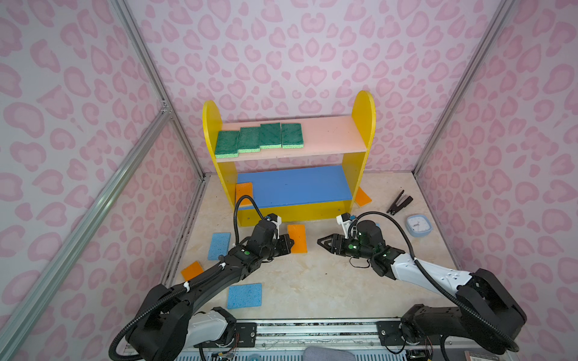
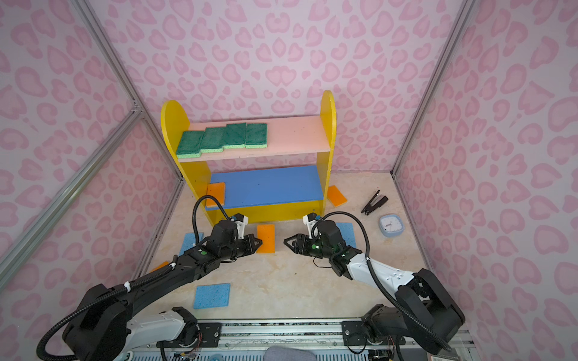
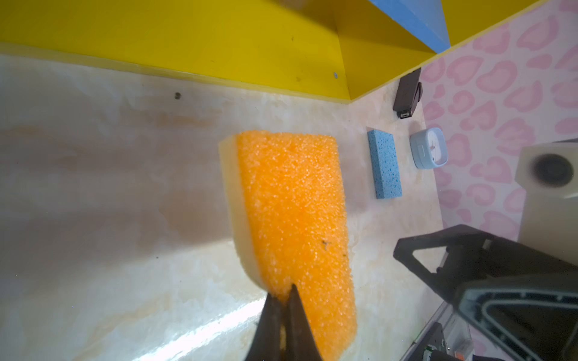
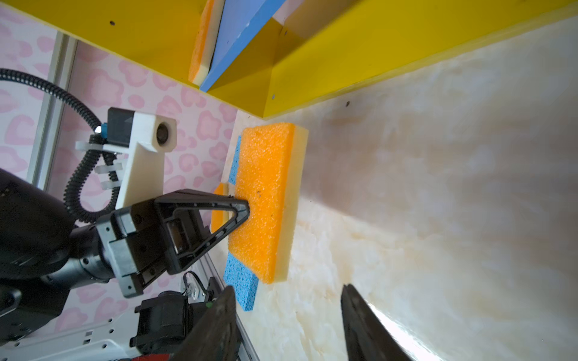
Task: Place and organize the cleaning sponges onto the shelf
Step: 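Lift the orange sponge with the left gripper while the right gripper closes on it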
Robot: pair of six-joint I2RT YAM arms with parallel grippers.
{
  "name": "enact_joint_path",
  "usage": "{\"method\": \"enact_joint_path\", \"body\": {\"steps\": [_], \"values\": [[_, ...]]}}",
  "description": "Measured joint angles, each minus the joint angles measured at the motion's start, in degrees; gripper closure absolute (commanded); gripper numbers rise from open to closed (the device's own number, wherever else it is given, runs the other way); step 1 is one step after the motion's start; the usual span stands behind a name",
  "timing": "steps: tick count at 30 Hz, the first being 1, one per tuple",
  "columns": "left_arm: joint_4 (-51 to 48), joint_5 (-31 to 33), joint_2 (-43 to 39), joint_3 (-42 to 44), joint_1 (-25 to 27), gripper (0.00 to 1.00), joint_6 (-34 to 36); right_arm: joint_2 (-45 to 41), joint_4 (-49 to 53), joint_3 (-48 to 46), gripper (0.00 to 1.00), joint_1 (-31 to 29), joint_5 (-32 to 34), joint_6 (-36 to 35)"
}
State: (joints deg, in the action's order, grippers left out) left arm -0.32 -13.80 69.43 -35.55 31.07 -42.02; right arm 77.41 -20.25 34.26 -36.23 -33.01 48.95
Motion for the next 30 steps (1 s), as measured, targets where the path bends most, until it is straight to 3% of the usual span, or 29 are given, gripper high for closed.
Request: {"method": "enact_joint_path", "body": {"steps": [4,9,16,30], "values": [[-0.44,-2.40,-2.93,2.08,-4.61,0.96,-0.46,3.74,-2.64,2.78,0.41,-3.13,-0.33,0.48],[-0.50,-4.72,-6.23,2.80,-8.20,0.96,-1.51,7.50,-5.95,4.35,0.45,-5.16,-0.94,1.75],[-0.52,-6.23,-8.33,2.80,-10.34,0.96,-2.58,11.17,-9.86,5.84,0.43,-7.56,-2.01,4.24],[-0.52,-7.43,-8.76,2.73,-11.19,0.96,-3.39,15.93,-15.72,8.31,0.50,-9.09,-2.82,7.13]]}}
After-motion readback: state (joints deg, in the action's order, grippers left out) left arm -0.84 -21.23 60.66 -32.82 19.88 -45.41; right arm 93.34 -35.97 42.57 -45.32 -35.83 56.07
